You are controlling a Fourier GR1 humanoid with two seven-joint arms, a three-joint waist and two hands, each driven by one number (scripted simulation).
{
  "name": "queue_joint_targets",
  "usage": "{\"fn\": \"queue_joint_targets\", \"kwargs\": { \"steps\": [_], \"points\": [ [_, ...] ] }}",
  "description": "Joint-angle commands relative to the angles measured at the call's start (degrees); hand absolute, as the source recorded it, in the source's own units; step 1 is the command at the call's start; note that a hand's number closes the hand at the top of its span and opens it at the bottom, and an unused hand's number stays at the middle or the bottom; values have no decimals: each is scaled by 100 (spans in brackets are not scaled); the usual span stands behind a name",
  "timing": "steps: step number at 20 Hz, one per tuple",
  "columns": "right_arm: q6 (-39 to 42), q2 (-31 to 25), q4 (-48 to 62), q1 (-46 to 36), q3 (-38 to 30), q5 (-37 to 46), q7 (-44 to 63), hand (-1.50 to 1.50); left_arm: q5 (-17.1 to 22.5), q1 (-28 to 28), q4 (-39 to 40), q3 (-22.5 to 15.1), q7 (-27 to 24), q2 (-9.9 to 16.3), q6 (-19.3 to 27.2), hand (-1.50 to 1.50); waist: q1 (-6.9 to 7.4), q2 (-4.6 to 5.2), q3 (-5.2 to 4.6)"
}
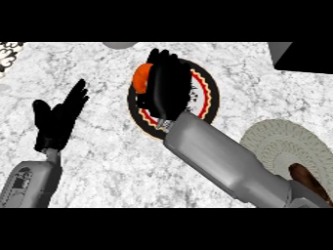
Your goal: Pick the squash from the placemat and place it in the plate
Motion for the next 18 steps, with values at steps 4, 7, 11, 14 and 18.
{"fn": "queue_joint_targets", "kwargs": {
  "steps": [4, 7, 11, 14, 18],
  "points": [
    [-992, 67, 1026, -82, -126, -264, 596, 150, -61, 36, -100, 53, 71, -82, 211, 0, -131, 12, 8],
    [-624, 67, 1237, -32, -96, -692, 494, 150, -50, 320, -234, 7, 13, -22, 67, 0, -171, -13, 8],
    [-1081, 68, 1176, 419, -351, -1699, -190, 150, 88, 172, -48, 168, -66, 106, -112, 0, -204, 18, 12],
    [-900, 69, 1676, 426, -686, -2457, -1345, -150, -91, 543, -246, 37, -179, -29, 65, 0, -206, 15, 14],
    [-1225, 70, 1791, 250, -356, -2826, -1973, -150, 24, 403, 150, 286, -452, 70, -99, 0, -320, -10, 9]
  ]
}}
